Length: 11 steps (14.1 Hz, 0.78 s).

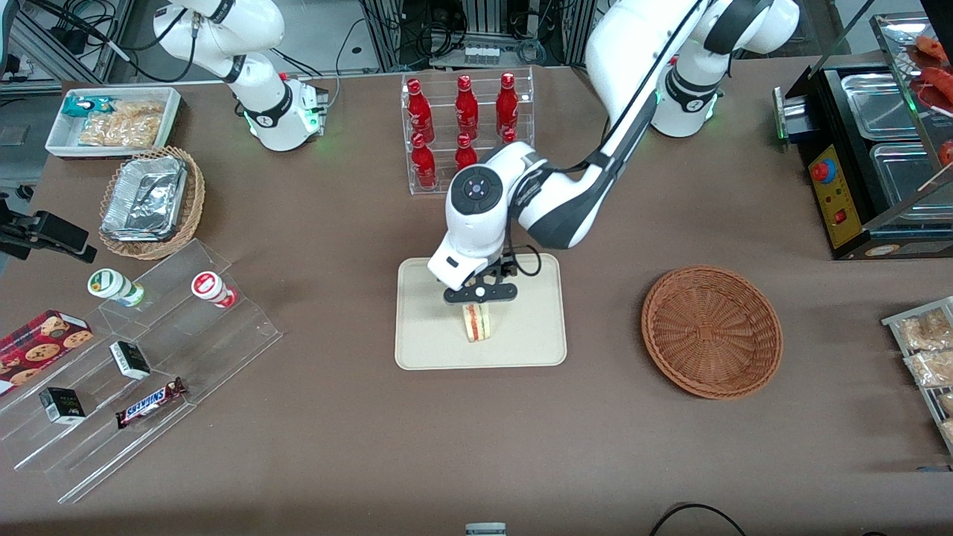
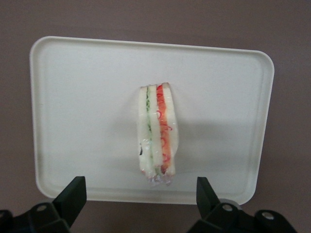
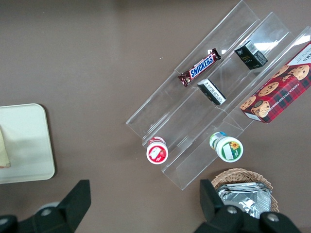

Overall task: Place sandwich from basket to tray
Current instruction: 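Open the left gripper to release the sandwich onto the tray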

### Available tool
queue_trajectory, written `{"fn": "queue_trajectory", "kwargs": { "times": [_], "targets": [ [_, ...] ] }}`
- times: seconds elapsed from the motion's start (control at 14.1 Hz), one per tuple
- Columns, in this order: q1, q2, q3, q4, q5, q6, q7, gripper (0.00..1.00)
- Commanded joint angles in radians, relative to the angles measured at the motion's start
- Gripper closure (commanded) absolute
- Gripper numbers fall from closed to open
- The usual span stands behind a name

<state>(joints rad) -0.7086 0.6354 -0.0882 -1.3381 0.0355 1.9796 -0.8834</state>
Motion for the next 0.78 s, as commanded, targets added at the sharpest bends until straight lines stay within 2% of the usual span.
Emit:
{"fn": "queue_trajectory", "kwargs": {
  "times": [0.0, 0.07, 0.28, 0.42, 0.71],
  "targets": [
    [0.003, -0.1, 0.028, -0.032, 0.026, -0.08, 0.007, 0.0],
    [0.006, -0.12, 0.039, -0.03, 0.065, -0.12, 0.045, 0.0],
    [0.02, -0.169, 0.106, -0.058, 0.053, -0.205, -0.014, 0.0],
    [0.095, -0.232, 0.108, -0.125, 0.052, -0.208, -0.002, 0.0],
    [0.225, -0.347, 0.107, -0.249, 0.014, -0.216, 0.18, 0.0]
  ]
}}
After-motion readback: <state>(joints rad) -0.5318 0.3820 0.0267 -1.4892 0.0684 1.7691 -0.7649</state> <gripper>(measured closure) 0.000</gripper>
